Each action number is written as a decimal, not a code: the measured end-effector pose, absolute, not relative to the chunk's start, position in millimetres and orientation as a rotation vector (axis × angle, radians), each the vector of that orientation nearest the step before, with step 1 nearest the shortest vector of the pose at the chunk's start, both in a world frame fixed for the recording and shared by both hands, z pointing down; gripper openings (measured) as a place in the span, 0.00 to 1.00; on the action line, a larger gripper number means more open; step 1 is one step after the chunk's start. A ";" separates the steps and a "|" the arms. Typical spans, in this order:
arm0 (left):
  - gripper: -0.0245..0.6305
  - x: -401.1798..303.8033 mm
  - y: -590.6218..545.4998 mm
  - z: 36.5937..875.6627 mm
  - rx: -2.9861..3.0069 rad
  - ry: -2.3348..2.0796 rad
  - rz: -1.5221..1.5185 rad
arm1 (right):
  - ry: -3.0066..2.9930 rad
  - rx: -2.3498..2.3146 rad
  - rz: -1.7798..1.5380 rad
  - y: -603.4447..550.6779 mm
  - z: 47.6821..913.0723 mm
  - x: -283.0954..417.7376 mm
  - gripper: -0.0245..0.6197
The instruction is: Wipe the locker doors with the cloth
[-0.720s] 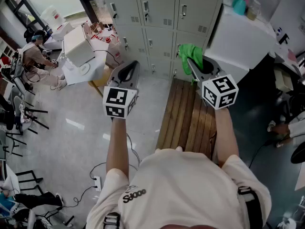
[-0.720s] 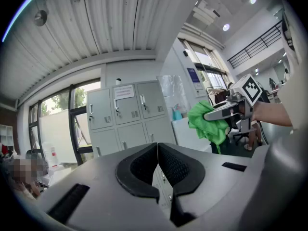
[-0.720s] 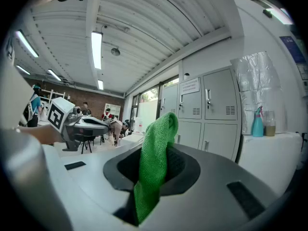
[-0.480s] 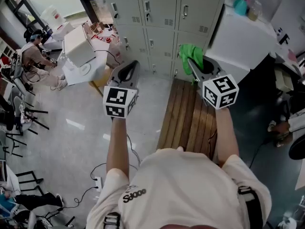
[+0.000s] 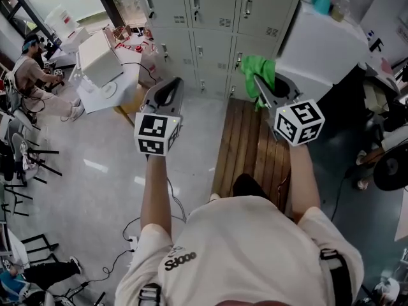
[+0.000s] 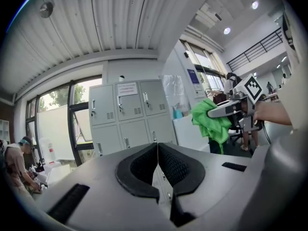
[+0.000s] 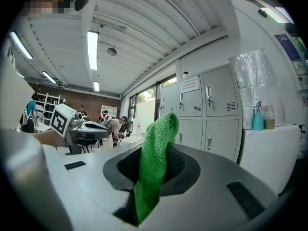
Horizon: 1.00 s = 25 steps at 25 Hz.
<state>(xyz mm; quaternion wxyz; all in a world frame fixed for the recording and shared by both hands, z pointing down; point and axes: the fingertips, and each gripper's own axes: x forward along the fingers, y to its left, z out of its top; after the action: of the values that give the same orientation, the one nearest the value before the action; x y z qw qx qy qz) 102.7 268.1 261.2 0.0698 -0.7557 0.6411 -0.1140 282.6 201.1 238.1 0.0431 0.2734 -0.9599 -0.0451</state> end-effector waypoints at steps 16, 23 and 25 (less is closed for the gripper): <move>0.07 63.7 170.8 286.4 -2.314 1.922 -0.391 | -2.955 0.858 -0.128 96.9 246.7 234.1 0.12; 0.07 31.5 50.5 281.5 -2.322 1.952 -0.384 | -2.945 0.907 -0.053 -36.2 252.1 211.2 0.12; 0.07 23.7 11.9 275.4 -2.313 1.949 -0.379 | -2.937 0.961 -0.041 -79.1 246.9 207.8 0.12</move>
<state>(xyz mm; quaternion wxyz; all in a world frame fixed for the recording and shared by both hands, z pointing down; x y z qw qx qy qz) 23.7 11.9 275.4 0.0463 -0.7579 0.6387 -0.1243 207.8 -79.1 246.9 0.0257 0.3109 -0.9500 -0.0132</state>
